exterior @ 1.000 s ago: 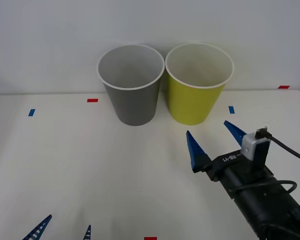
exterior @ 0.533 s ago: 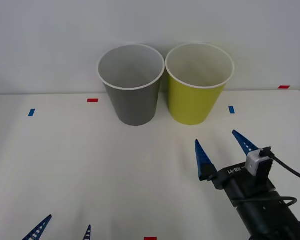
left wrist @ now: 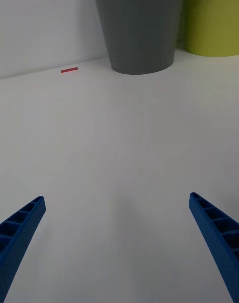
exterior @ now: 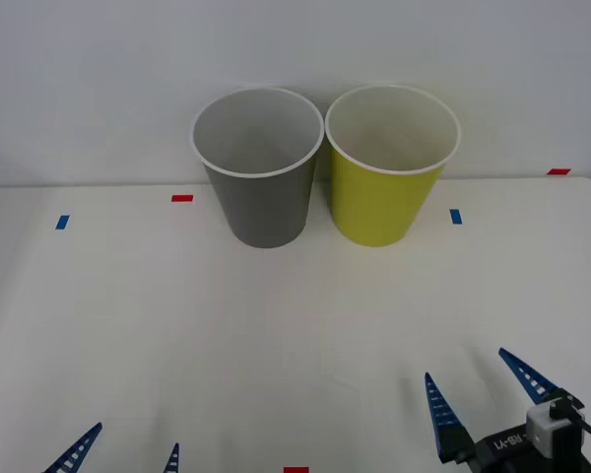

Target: Put cans in the gray bin and PET bottles in the light green bin.

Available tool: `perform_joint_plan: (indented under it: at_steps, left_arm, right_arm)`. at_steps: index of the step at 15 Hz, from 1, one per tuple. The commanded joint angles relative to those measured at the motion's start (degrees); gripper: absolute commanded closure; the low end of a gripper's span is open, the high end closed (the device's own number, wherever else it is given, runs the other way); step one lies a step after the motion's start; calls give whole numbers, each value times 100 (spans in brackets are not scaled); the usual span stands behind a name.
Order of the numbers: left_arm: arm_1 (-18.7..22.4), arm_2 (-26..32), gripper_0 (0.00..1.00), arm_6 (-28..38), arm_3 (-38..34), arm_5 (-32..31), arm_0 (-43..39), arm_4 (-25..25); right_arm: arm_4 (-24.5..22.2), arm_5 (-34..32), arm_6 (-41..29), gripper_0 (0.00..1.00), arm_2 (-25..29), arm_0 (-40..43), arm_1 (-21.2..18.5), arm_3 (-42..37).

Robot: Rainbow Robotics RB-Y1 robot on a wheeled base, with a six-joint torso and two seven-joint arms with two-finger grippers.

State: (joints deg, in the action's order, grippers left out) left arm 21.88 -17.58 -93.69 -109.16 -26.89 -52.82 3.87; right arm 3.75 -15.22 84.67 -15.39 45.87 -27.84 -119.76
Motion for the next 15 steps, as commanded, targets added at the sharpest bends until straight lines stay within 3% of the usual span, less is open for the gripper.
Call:
perform_joint_plan:
  at_steps: [1, 4, 15]
  left_arm:
    - [0, 0, 0, 0, 0, 0, 0, -1]
    - [0, 0, 0, 0, 0, 0, 0, -1]
    - [0, 0, 0, 0, 0, 0, 0, -1]
  right_arm:
    - [-155, -499, -82, 0, 89, 423, 77, 322]
    - [-314, -930, -91, 0, 142, 599, 253, 735]
    - [-340, -991, -170, 0, 238, 898, 270, 744]
